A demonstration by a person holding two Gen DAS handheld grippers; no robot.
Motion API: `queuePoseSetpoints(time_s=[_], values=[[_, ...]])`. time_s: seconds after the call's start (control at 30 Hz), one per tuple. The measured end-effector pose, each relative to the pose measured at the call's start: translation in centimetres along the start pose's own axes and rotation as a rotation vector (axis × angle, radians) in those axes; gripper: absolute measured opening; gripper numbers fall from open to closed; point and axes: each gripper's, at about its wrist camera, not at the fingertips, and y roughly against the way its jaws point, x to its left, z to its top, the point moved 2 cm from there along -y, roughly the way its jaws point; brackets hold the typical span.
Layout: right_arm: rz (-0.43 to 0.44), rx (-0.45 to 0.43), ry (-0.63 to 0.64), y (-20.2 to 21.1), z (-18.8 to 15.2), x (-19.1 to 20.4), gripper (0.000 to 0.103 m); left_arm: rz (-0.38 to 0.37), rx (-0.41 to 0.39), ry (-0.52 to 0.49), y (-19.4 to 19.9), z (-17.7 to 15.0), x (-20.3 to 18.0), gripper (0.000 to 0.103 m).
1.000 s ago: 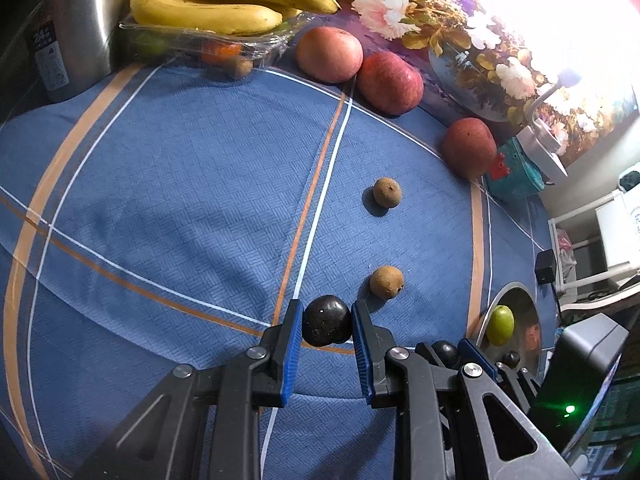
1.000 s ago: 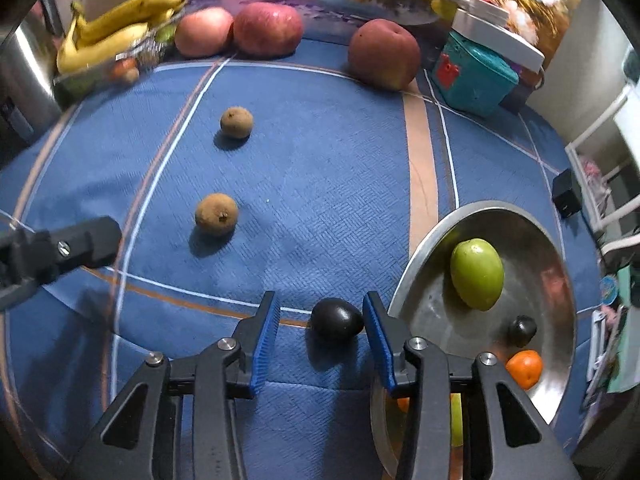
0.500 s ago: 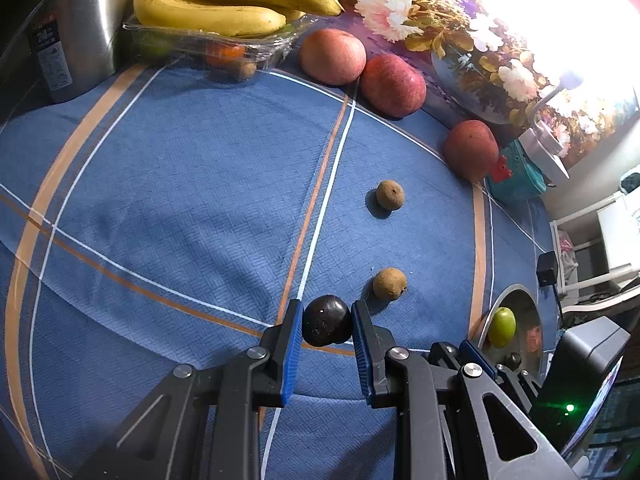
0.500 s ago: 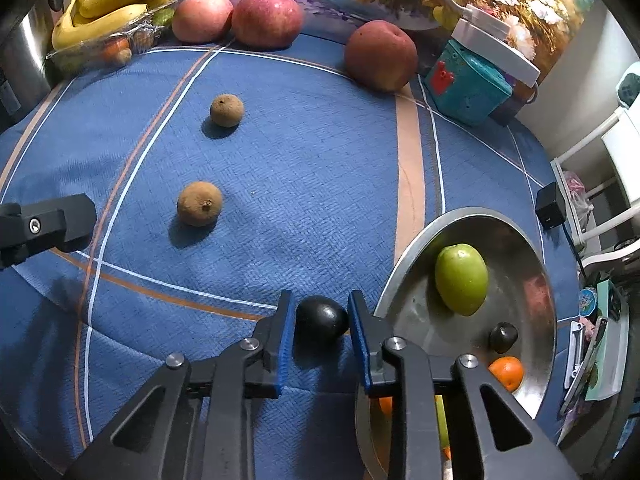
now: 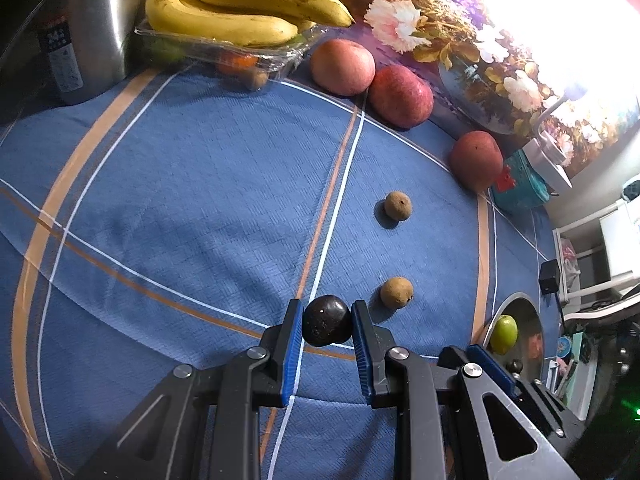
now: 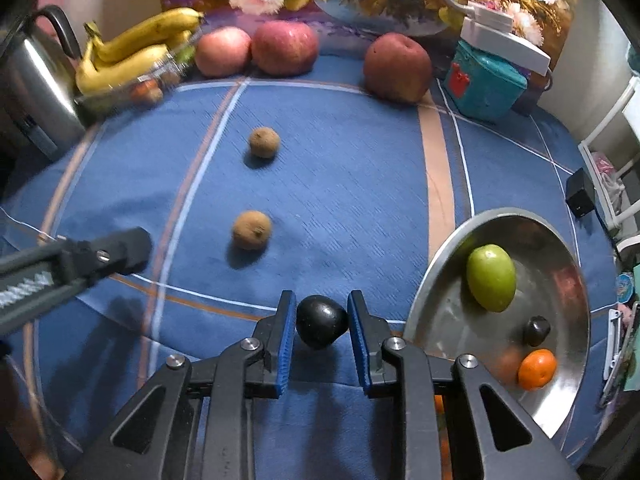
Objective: Organize fruits
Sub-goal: 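Close the right tool on another dark plum while the left tool holds its plum, then carry both held dark plums over the steel plate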
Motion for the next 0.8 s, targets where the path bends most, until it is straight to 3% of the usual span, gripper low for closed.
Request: queuePoseSetpoints(time_s=[0.33,0.8], values=[[0.04,-0.067,-0.034,2.9,0.5,-0.2,0.027,0.026,-0.01,-0.02,0.1,-0.1,-0.3,0.026],[0.06,-0.064,-0.13,3.1,0.1,-3.7,0.027,0.05,-0.005,-0.091,-0.5,-0.8,-2.7,0.026]])
